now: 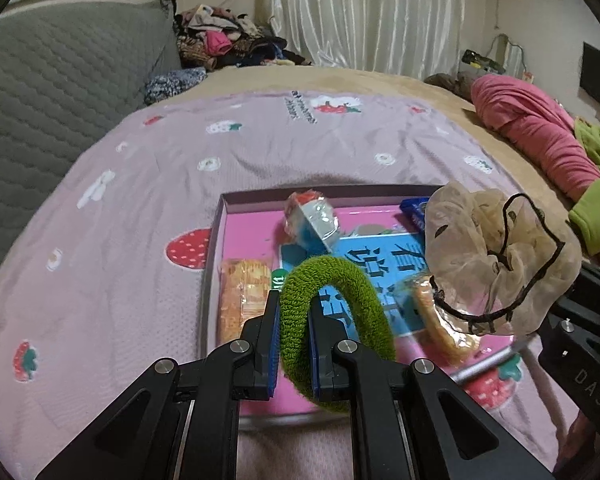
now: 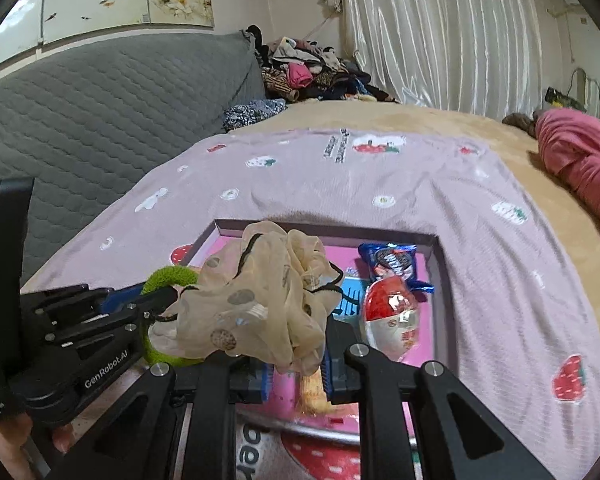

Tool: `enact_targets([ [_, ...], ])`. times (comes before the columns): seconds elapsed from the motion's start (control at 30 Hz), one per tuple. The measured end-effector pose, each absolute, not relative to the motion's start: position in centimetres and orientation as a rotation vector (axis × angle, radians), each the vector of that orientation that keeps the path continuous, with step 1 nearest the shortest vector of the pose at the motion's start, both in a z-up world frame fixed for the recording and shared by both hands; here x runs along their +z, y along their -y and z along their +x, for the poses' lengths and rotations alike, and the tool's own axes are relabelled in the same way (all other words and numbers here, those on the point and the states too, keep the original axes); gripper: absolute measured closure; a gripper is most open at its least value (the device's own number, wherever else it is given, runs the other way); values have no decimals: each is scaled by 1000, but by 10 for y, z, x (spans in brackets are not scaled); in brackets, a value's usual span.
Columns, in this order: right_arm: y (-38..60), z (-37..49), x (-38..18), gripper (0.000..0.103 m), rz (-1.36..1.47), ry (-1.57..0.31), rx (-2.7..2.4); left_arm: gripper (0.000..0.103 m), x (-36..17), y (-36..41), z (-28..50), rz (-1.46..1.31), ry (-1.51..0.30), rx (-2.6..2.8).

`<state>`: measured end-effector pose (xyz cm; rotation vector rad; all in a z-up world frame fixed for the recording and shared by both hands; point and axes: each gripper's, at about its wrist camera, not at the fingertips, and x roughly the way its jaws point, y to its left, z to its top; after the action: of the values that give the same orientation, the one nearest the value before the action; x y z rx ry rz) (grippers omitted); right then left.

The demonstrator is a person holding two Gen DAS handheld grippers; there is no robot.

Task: Organize objects
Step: 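Carry green hair tie in left tool over tray while right tool carries scrunchie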

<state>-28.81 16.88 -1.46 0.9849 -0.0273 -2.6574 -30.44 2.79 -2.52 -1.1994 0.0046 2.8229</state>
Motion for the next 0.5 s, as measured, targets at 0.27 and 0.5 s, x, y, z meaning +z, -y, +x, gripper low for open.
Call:
enact_targets([
  [0.27, -161, -308, -44, 84, 1000, -6, -2658, 91, -56, -20, -324, -1211, 38, 2825],
  [0.5, -148, -322, -67, 80, 1048, -95, -2650, 90, -68, -22, -332, -1205, 16, 2818],
])
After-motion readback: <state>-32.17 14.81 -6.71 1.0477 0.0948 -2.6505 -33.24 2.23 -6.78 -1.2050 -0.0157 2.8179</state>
